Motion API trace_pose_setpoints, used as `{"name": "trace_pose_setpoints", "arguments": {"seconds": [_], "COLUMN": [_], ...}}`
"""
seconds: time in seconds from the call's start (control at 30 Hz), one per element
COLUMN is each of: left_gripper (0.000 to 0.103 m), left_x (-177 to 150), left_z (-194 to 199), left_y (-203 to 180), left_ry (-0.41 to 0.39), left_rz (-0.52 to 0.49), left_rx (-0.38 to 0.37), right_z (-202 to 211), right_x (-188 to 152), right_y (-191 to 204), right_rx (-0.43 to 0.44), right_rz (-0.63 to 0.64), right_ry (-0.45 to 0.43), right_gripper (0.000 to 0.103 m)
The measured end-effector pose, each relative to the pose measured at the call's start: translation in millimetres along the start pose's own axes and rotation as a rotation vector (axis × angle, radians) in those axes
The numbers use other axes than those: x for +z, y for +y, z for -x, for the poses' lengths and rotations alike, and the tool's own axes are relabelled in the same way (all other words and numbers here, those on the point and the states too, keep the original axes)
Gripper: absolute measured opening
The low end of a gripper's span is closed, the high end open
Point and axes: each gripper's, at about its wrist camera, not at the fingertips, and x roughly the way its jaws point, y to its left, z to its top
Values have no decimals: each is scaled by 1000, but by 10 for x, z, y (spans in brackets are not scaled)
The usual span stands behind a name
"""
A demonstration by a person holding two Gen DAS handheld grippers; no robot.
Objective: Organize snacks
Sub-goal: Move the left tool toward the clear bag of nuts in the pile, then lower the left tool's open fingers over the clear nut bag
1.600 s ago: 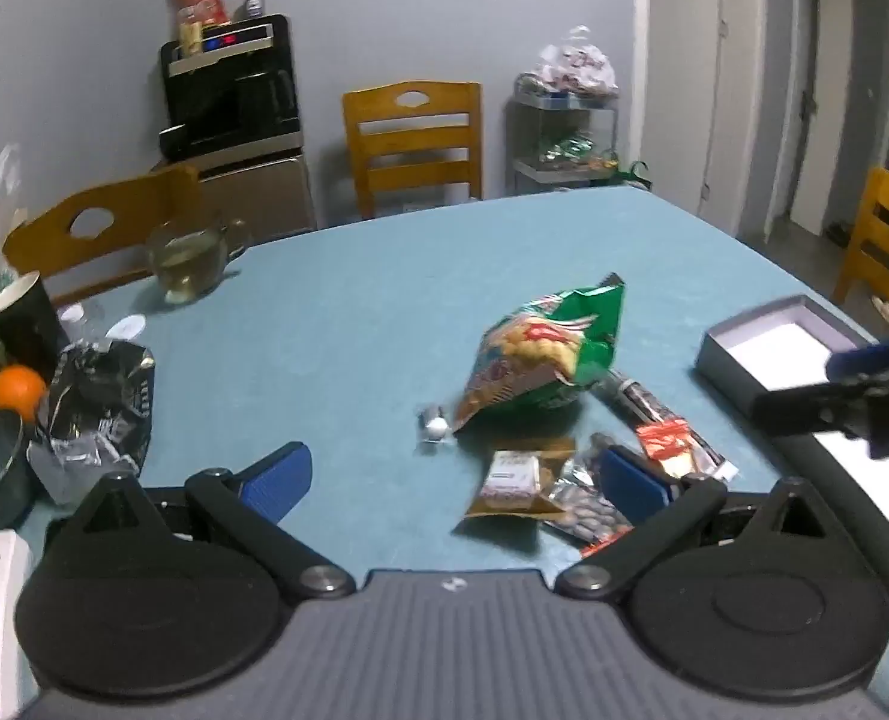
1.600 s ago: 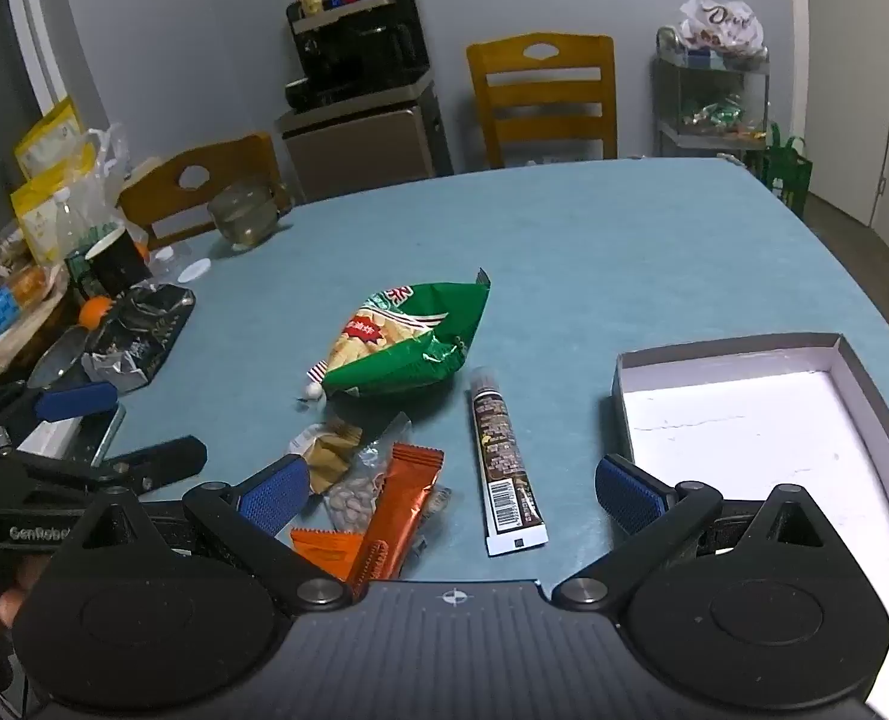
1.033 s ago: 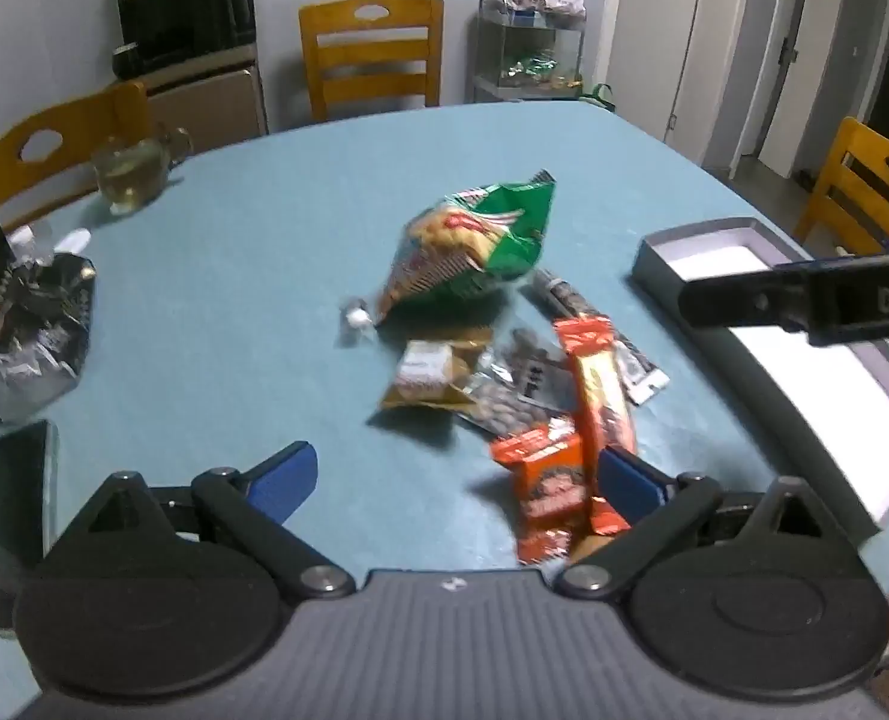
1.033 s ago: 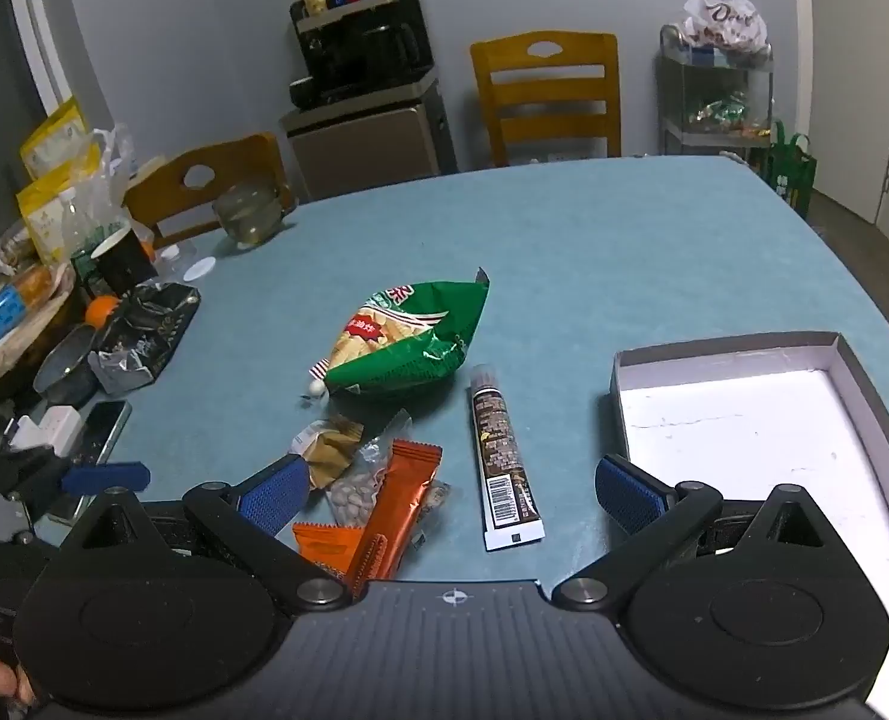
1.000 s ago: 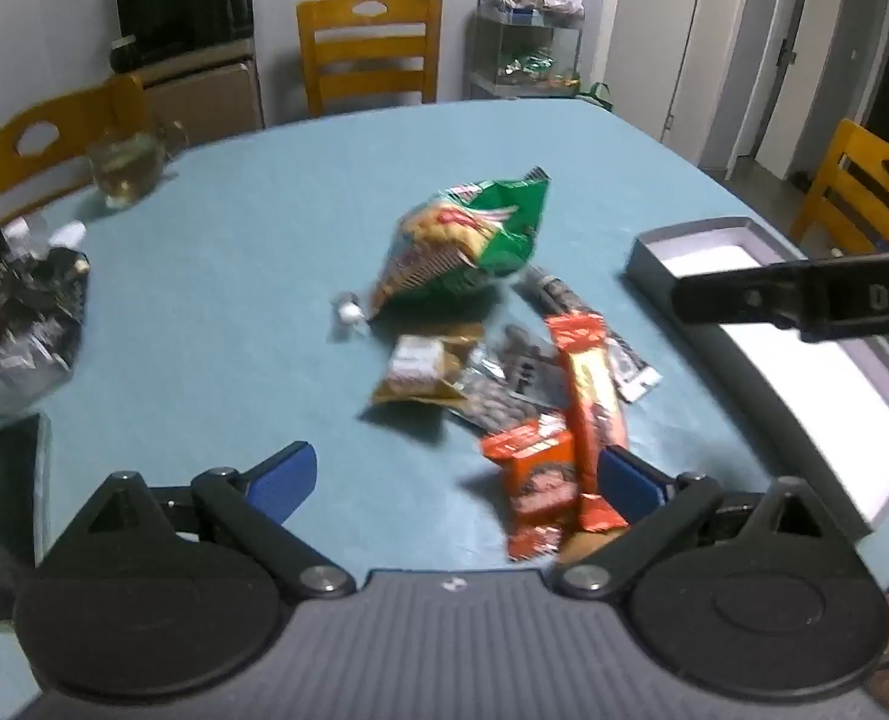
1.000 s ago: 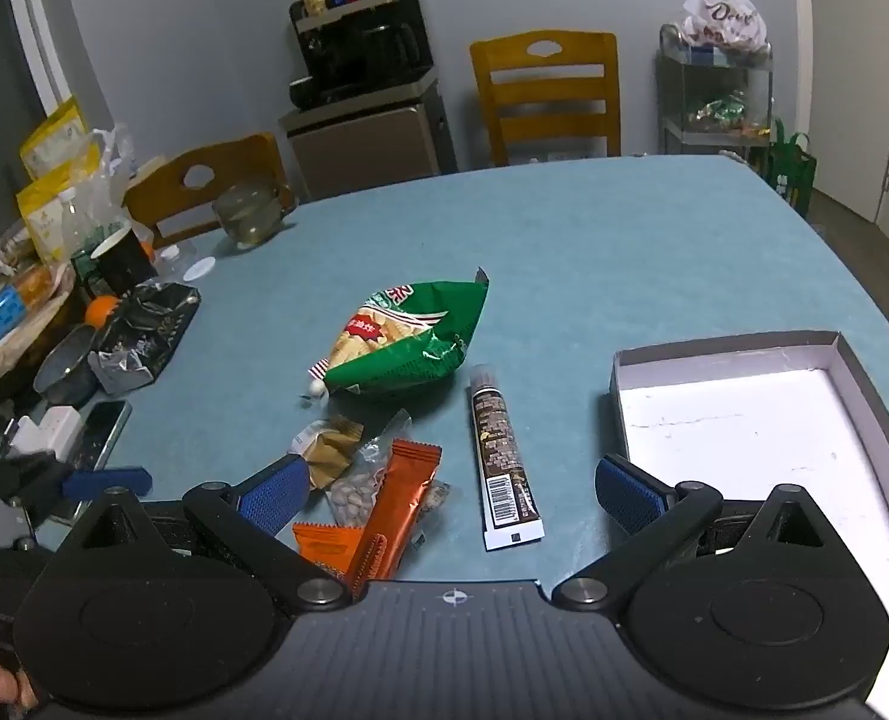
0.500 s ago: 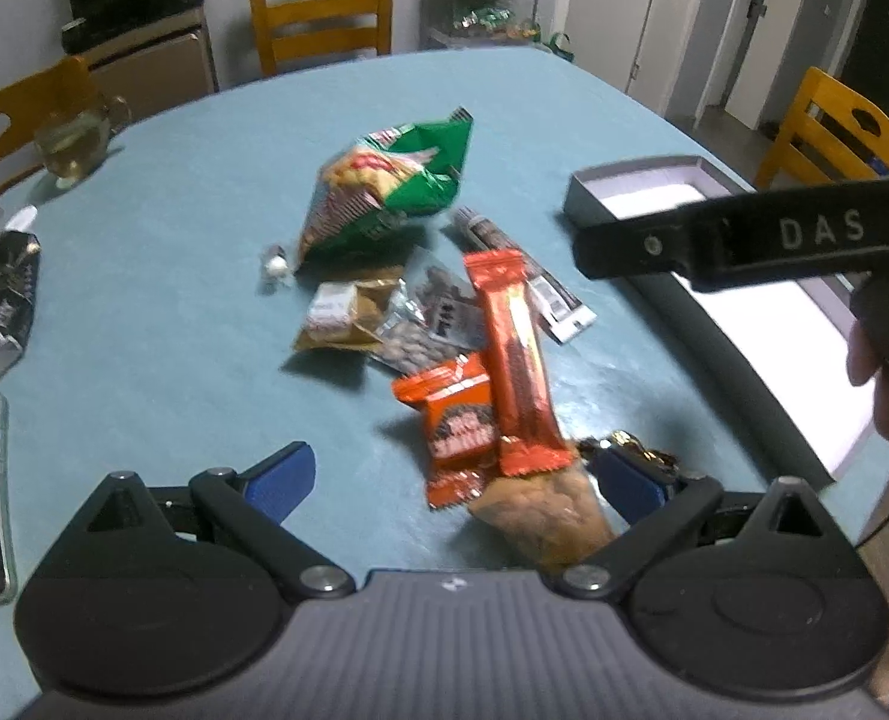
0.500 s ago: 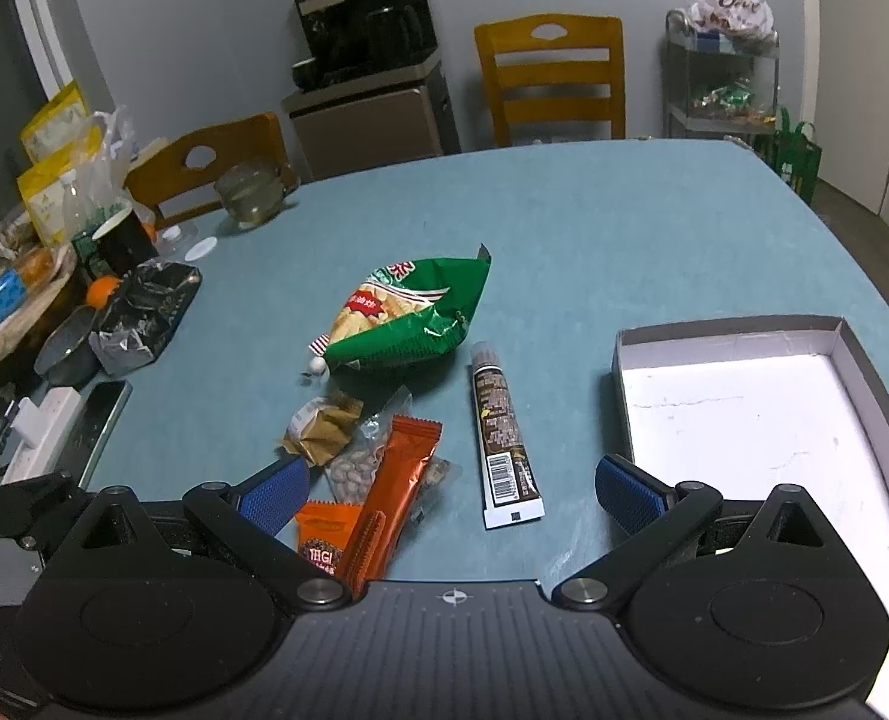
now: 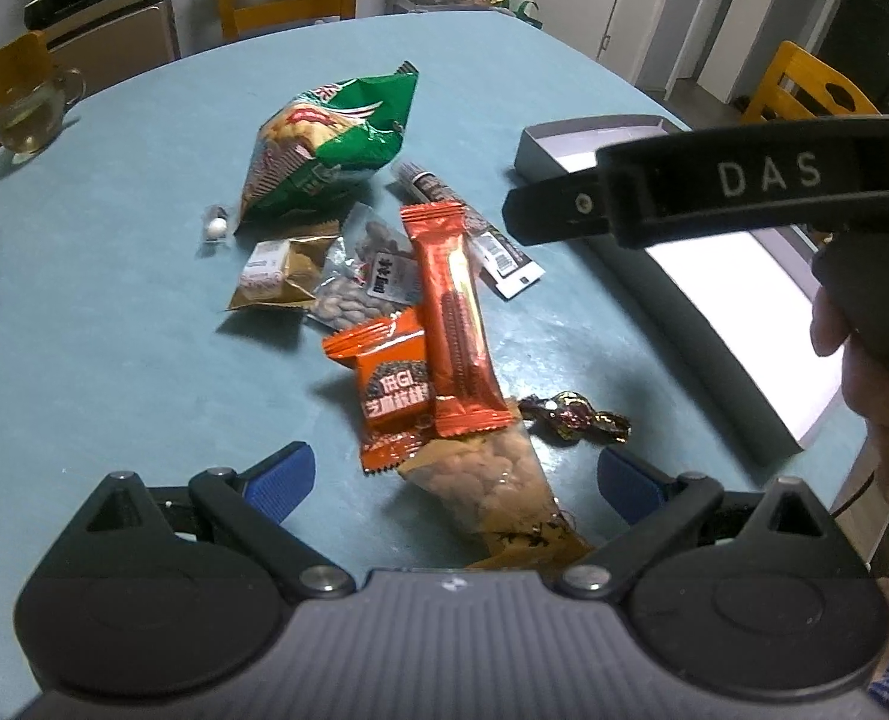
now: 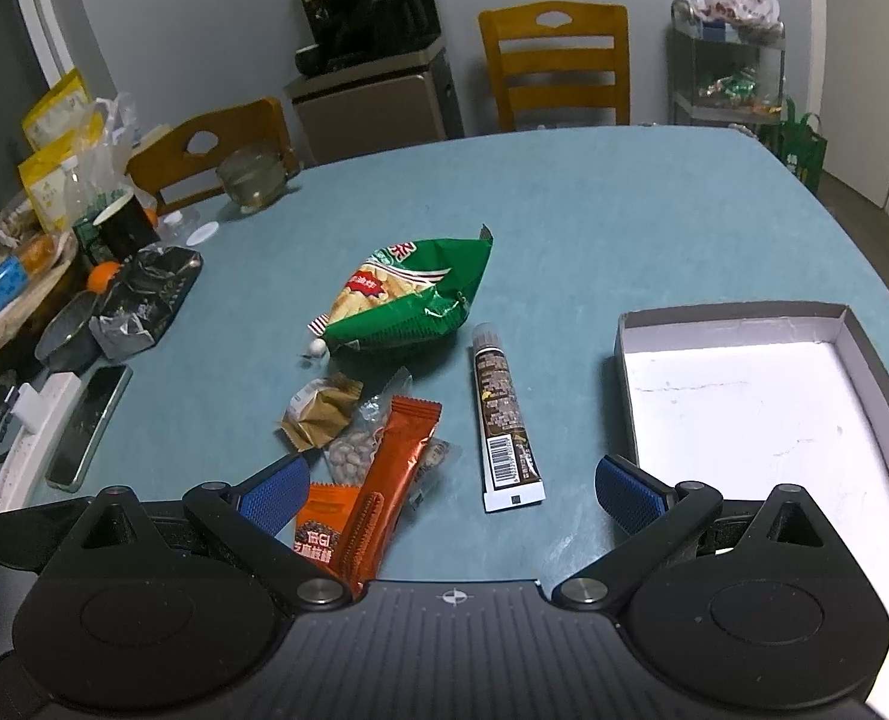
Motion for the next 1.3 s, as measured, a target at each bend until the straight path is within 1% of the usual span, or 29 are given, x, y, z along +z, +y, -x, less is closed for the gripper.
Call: {"name": "trace_pose_setpoints", "arguments": {"seconds": [0.2, 0.77, 1.17, 1.3], "left_gripper": [101, 101, 101, 101], "left_x": [3, 19, -18, -27], "left_z": [-50, -4, -24, -42], "left_y": [16, 41, -27, -41], "left_ry": [9, -4, 5, 10], "left_rz": [11, 7, -3, -3], "left_rx": [-5, 48, 35, 42], "right_z": [-17, -57, -36, -28], "right_x": [0, 71, 20, -2], "right_y": [-29, 10, 12, 2], "right_rx": [-3, 13, 9, 6], "right_rz": [-1, 1, 3, 5], "right_ry": [7, -3, -2, 0], "right_gripper": [103, 103, 103, 103]}}
